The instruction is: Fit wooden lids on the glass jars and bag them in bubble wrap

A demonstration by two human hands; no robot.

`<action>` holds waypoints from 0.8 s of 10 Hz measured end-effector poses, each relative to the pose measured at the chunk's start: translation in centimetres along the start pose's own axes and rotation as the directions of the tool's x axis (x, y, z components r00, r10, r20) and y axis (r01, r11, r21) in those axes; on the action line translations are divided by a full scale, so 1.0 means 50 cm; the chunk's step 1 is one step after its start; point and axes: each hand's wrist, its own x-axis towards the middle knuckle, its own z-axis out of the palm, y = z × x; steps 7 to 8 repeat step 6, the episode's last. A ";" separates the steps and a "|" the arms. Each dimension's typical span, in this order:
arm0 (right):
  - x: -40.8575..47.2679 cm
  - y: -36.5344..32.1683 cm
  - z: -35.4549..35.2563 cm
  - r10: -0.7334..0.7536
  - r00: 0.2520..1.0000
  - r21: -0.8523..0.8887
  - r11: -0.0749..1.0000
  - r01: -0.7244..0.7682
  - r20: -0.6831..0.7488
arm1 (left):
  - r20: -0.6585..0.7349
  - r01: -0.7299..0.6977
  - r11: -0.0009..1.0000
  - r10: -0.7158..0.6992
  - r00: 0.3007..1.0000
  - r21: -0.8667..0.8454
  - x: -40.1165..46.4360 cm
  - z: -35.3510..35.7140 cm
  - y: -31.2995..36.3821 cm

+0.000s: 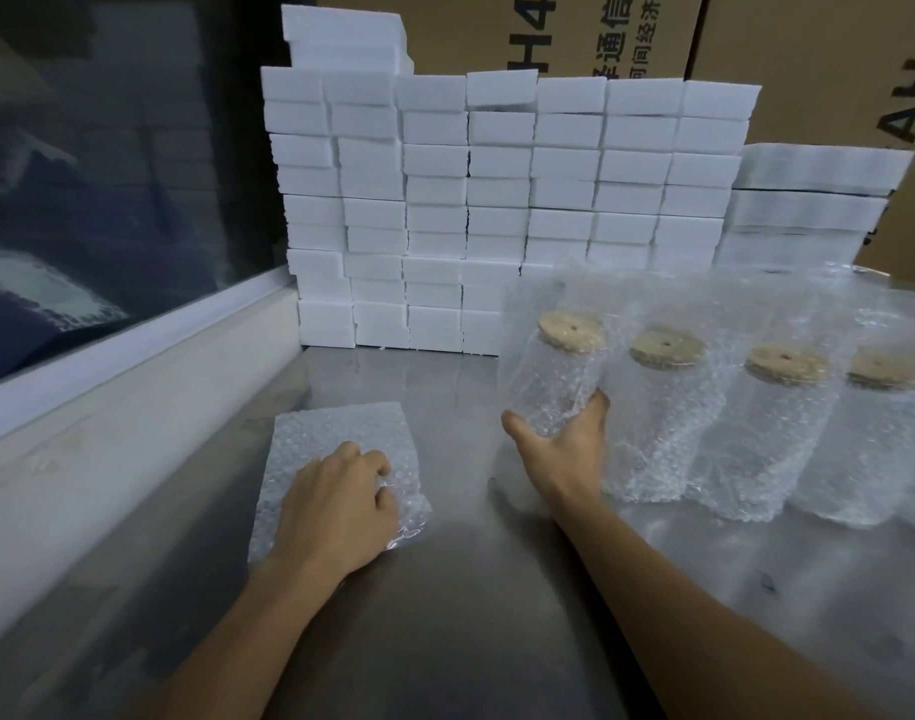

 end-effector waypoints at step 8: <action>-0.073 0.006 -0.058 0.050 0.992 0.036 0.998 -0.054 0.112 | -0.145 -0.197 0.980 0.189 0.971 -0.040 -0.037 0.011 0.020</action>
